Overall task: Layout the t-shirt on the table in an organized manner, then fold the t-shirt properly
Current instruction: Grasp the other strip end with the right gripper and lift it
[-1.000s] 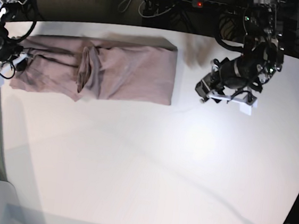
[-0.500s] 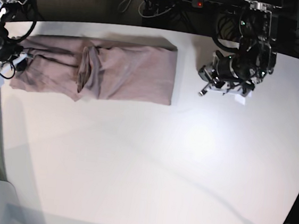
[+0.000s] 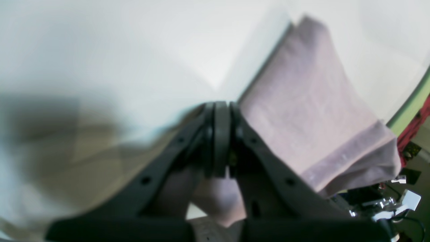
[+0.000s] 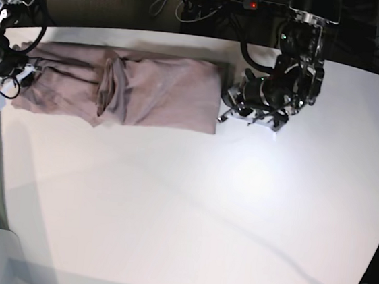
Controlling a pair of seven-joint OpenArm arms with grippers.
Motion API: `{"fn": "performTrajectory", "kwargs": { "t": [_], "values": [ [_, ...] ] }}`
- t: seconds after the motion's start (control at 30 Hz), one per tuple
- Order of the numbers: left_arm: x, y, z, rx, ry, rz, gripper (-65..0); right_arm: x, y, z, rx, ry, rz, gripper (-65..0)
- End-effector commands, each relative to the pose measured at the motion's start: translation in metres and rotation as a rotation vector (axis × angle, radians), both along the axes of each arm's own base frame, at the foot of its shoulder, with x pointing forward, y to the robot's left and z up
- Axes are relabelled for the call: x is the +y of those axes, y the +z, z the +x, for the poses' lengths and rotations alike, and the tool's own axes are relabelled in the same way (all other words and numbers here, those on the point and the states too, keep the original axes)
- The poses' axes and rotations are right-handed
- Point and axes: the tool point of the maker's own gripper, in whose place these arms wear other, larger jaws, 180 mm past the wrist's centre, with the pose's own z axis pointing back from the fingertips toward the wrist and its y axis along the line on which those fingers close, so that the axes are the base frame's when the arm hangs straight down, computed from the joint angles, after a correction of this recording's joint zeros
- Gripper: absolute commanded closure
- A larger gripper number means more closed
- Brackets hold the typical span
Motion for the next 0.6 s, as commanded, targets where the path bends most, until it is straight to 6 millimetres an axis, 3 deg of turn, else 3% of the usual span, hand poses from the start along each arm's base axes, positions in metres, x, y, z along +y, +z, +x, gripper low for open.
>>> {"fn": "performTrajectory", "kwargs": {
  "t": [0.0, 0.4, 0.57],
  "values": [
    [0.0, -0.001, -0.001, 0.013, 0.005, 0.012, 0.0, -0.008, 0.014, 0.004, -0.036, 0.007, -0.036, 0.0],
    [-0.005, -0.002, -0.004, 0.017, 0.004, 0.012, 0.0, 0.038, 0.081, 0.016, -0.24, 0.09, -0.149, 0.0],
    [-0.006, -0.001, -0.004, 0.015, 0.004, 0.005, 0.0, 0.059, 0.097, 0.008, -0.238, 0.114, -0.179, 0.0]
  ]
}}
